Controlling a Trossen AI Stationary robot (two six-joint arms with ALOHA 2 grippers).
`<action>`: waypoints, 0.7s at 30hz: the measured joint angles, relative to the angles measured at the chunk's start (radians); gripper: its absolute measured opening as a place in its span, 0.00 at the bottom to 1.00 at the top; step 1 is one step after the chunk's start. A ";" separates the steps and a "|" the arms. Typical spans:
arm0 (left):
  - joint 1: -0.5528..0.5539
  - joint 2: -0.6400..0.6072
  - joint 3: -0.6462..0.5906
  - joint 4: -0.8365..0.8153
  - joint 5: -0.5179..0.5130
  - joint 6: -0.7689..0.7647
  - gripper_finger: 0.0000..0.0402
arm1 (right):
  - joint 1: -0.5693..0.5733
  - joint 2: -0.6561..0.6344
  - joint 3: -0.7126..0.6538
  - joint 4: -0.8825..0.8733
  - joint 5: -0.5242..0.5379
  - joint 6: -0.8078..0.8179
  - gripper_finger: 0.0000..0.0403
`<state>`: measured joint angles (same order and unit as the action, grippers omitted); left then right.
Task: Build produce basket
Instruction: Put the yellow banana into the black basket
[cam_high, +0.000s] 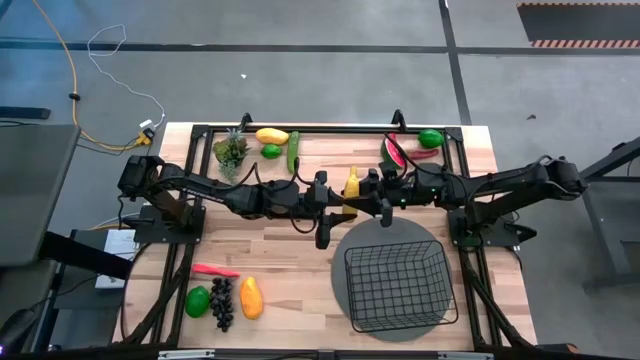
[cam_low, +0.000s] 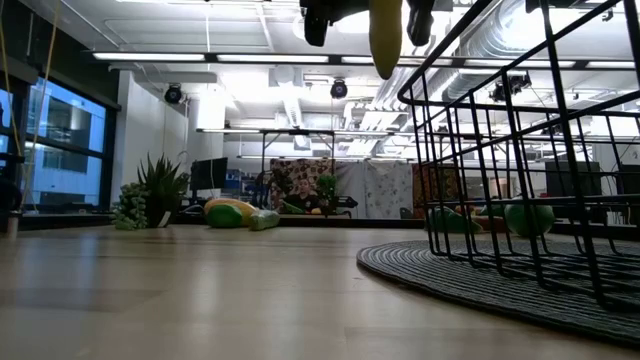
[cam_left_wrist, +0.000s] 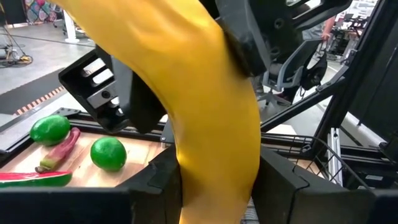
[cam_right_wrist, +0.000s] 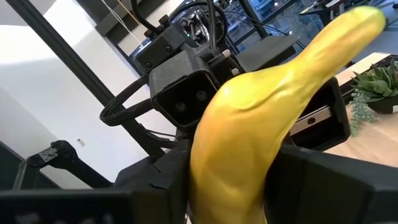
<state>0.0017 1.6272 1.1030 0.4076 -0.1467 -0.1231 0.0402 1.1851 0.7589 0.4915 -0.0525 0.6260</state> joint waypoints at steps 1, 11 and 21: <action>0.000 0.000 0.000 0.000 0.000 0.000 0.34 | 0.000 0.000 0.000 0.000 0.000 0.002 0.31; 0.000 0.000 0.000 0.000 0.001 -0.002 0.34 | 0.000 0.000 0.000 0.000 0.000 -0.003 0.31; 0.000 0.000 0.000 0.000 0.001 0.001 0.34 | 0.000 0.000 0.000 0.000 0.000 -0.006 0.31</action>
<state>0.0017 1.6272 1.1030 0.4080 -0.1459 -0.1225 0.0402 1.1851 0.7586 0.4915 -0.0528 0.6205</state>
